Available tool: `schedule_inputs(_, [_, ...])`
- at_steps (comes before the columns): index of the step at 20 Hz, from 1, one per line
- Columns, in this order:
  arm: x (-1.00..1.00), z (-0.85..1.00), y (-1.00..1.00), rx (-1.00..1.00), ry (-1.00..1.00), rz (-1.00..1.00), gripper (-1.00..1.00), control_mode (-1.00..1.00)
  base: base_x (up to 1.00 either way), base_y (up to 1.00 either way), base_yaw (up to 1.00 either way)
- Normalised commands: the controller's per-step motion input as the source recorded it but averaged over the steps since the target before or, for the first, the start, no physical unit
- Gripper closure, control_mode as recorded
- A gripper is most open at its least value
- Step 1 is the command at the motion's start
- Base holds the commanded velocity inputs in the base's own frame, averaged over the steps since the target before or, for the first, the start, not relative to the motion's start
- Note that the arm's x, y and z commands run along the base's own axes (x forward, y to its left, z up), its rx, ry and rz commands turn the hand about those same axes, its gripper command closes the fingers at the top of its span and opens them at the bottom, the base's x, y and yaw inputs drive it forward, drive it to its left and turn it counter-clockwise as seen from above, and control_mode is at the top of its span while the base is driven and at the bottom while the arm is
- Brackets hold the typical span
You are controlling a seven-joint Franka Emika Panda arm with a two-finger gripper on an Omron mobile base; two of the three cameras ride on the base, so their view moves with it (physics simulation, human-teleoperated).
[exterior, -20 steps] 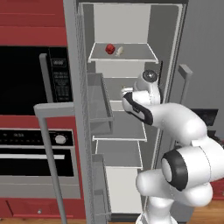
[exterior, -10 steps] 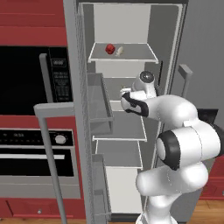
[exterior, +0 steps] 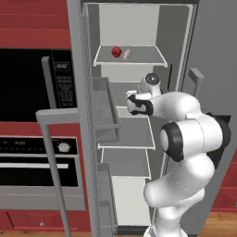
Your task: Place one bell pepper and one fish in each tupperware on the nearby counter, to pack two identical lunches.
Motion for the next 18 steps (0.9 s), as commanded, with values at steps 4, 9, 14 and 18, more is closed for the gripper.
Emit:
schedule_inputs(4, [0.40, -0.08, -0.08, 0.00, 0.00, 0.00, -1.00, -1.00, 0.00, 0.00, 0.00])
schedule_inputs(9, [0.40, -0.13, -0.07, 0.00, 0.00, 0.00, -1.00, -1.00, 0.00, 0.00, 0.00])
schedule_inputs(14, [0.39, -0.21, 0.00, 0.00, 0.00, 0.00, -1.00, -1.00, 0.00, 0.00, 0.00])
schedule_inputs(18, [0.36, -0.17, 0.00, 0.00, 0.00, 0.00, -1.00, -1.00, 0.00, 0.00, 0.00])
